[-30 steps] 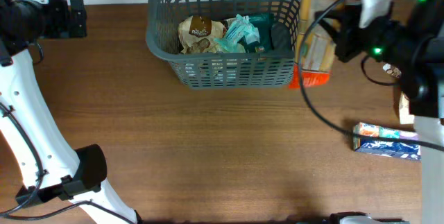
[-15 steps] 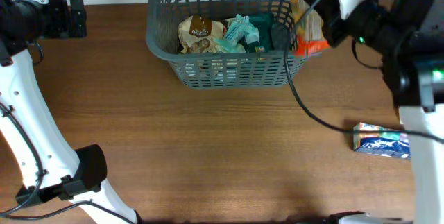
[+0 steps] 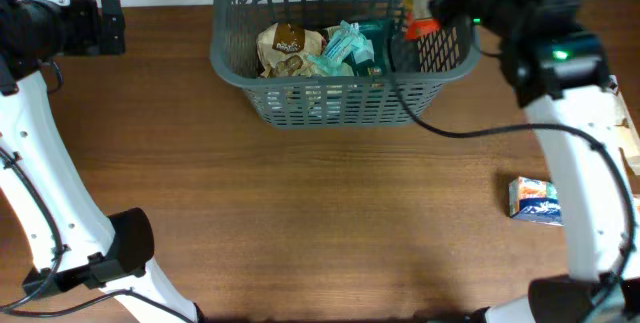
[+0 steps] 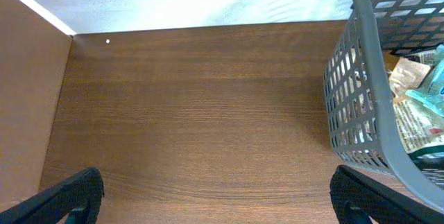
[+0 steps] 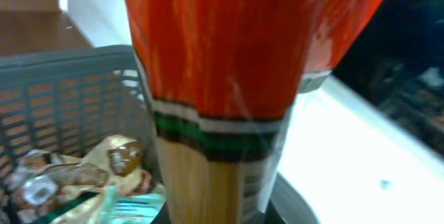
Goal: Pack container
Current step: 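Lift the spaghetti pack with the right gripper over the basket, then lower the spaghetti into the basket and open the right gripper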
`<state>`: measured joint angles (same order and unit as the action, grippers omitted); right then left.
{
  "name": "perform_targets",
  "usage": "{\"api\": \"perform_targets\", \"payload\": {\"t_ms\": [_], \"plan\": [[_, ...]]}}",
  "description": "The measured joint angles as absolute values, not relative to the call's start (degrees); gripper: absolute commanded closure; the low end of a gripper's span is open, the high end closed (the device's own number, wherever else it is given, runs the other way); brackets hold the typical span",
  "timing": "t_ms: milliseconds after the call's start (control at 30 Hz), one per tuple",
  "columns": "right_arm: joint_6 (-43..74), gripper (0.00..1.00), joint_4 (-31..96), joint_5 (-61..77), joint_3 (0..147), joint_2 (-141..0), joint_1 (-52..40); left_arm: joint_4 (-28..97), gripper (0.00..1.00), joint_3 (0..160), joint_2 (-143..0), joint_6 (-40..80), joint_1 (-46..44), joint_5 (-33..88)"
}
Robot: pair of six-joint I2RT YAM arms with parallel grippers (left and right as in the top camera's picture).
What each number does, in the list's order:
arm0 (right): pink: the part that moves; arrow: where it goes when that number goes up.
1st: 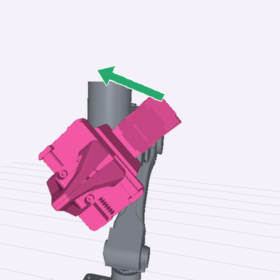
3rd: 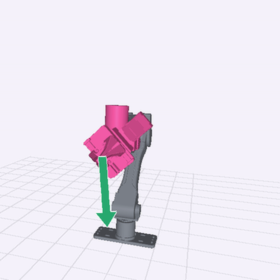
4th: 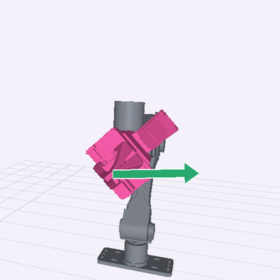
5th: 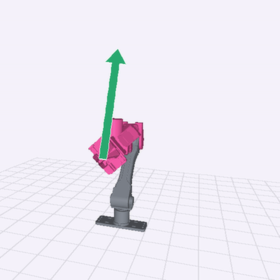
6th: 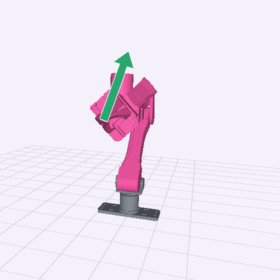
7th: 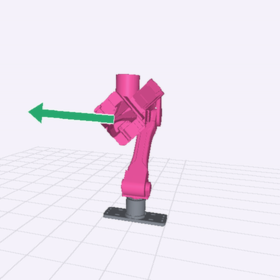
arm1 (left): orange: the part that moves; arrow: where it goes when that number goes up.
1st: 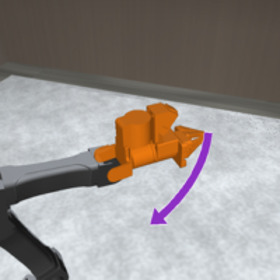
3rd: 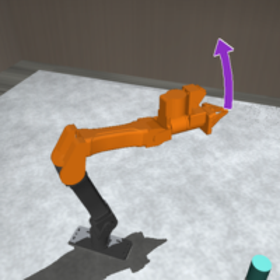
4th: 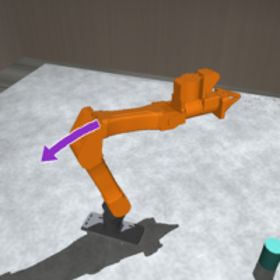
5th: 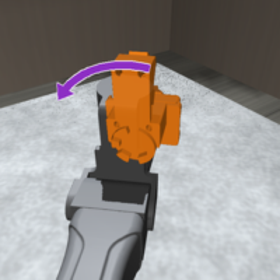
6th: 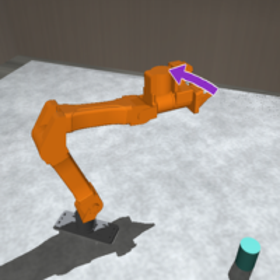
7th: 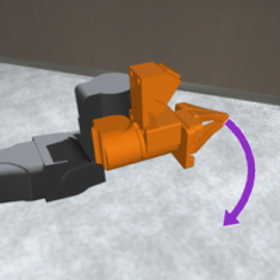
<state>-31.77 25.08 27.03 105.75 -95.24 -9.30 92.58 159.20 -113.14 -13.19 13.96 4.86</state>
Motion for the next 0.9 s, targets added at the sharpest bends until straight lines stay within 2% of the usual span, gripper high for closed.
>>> {"api": "perform_targets", "payload": {"t_ms": [233,533,600,633,700,767,800,900], "plan": [[-31.7,0.96,21.9,23.3,105.8,-102.8,-14.6,92.6,0.01,159.2,-113.1,-13.2,14.0,4.9],[-27.7,0.95,22.1,18.6,105.8,-106.8,-15.0,92.6,0.01,159.2,-113.1,-13.2,14.0,4.9],[-26.8,0.76,22.7,18.4,105.8,-107.1,-15.1,92.6,0.01,159.2,-113.1,-13.2,14.0,4.9],[-26.2,0.71,22.9,18.2,105.8,-107.3,-15.2,92.6,0.01,159.2,-113.1,-13.2,14.0,4.9],[-25.5,0.50,22.8,17.4,105.8,-107.4,-15.7,92.6,0.01,159.2,-113.1,-13.2,14.0,4.9],[-24.0,0.41,22.0,15.8,106.0,-107.3,-16.4,92.6,0.01,159.2,-113.1,-13.2,14.0,4.9],[-23.2,0.32,22.0,14.9,106.1,-107.0,-16.8,92.6,0.01,159.2,-113.1,-13.2,14.0,4.9],[-20.7,0.30,23.6,12.1,106.3,-105.1,-17.6,92.6,0.01,159.2,-113.1,-13.2,14.0,4.8]]}}
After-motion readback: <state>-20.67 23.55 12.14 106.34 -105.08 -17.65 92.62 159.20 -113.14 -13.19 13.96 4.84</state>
